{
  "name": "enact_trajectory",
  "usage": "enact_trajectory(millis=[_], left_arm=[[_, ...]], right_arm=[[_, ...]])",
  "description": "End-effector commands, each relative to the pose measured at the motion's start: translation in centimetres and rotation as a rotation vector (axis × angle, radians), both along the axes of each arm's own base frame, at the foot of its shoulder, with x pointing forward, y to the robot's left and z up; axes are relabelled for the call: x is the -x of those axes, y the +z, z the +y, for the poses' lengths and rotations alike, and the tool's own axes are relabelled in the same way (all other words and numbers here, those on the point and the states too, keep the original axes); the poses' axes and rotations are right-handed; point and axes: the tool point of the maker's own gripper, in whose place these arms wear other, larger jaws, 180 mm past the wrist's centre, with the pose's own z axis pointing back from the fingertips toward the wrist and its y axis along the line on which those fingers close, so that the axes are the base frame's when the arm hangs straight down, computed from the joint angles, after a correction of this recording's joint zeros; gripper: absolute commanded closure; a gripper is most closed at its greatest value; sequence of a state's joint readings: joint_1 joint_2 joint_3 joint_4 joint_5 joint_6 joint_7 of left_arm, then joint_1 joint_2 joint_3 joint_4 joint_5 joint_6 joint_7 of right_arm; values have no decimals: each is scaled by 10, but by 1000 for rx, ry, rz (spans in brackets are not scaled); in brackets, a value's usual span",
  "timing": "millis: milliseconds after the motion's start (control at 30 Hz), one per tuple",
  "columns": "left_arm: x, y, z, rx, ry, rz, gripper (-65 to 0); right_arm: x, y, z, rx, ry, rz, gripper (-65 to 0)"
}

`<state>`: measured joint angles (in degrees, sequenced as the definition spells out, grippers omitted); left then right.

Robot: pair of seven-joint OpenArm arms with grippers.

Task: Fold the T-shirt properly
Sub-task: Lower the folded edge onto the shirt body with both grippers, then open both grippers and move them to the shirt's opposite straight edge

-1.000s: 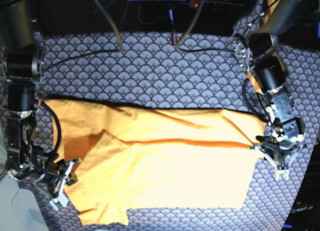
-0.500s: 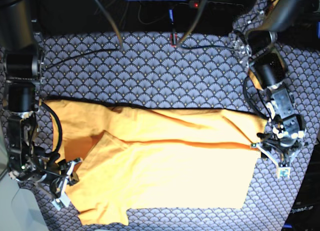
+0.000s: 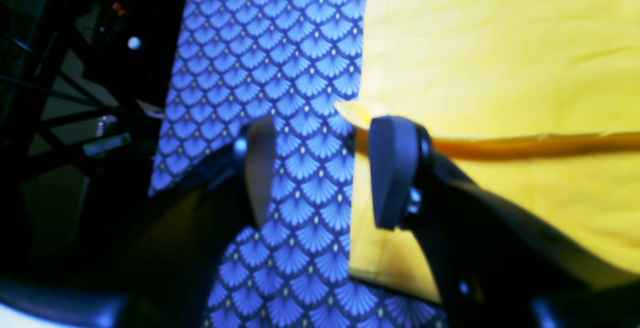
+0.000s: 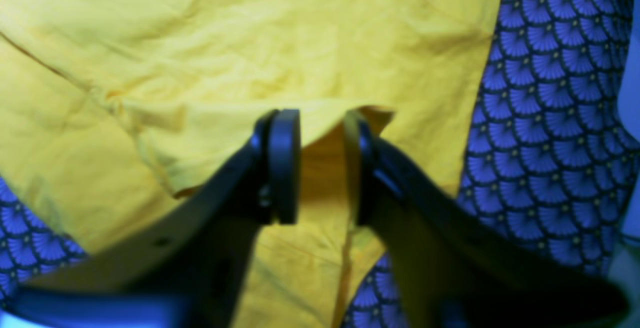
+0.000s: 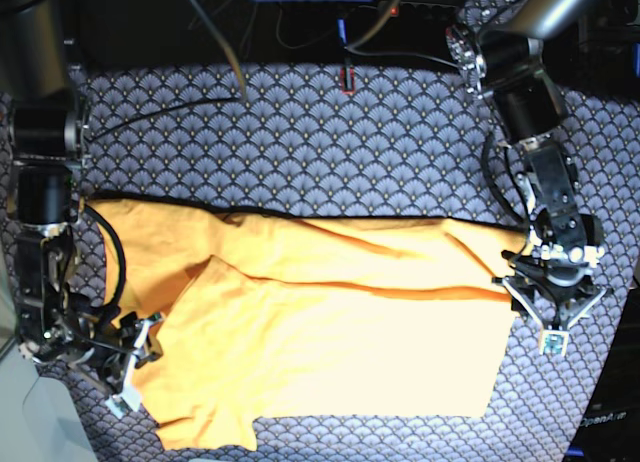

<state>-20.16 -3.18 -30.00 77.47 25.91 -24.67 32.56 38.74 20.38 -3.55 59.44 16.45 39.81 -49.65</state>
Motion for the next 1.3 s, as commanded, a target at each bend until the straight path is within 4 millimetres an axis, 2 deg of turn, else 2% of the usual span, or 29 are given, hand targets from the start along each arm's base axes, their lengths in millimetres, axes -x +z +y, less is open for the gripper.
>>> enact_trajectory(millis=[0, 100, 200, 367, 500, 633, 700, 867, 1000, 1133, 1267], left_arm=[[-6, 18, 4, -15, 2, -56, -296], [-2, 23, 6, -28, 4, -69, -296], [4, 23, 7, -39, 6, -70, -298], [16, 19, 8, -56, 8, -62, -301], [20, 10, 6, -47, 4, -40, -302], [33, -9, -4, -29, -2, -4, -303], [41, -20, -4, -27, -2, 22, -303], [52, -36, -15, 28, -11, 40, -303], [63, -39, -20, 92, -18, 23, -304], [72, -44, -21, 152, -20, 13, -340], [87, -42, -8, 209, 33, -21, -351]], right_arm=[[-9, 19, -2, -9, 2, -55, -240], [-7, 17, -2, -10, 2, -50, -351], [-7, 16, -2, -10, 3, -50, -404], [14, -6, -17, 23, -9, -6, -380], [31, -28, -20, 30, -6, 32, -333], [51, -53, -22, 32, -7, 89, -322], [61, -62, -34, 36, -30, 108, -322], [71, -64, -61, -14, -113, 70, -326], [84, -69, -83, -4, -159, 83, -331], [94, -78, -86, -1, -166, 108, -366], [102, -77, -87, 3, -168, 94, -367]])
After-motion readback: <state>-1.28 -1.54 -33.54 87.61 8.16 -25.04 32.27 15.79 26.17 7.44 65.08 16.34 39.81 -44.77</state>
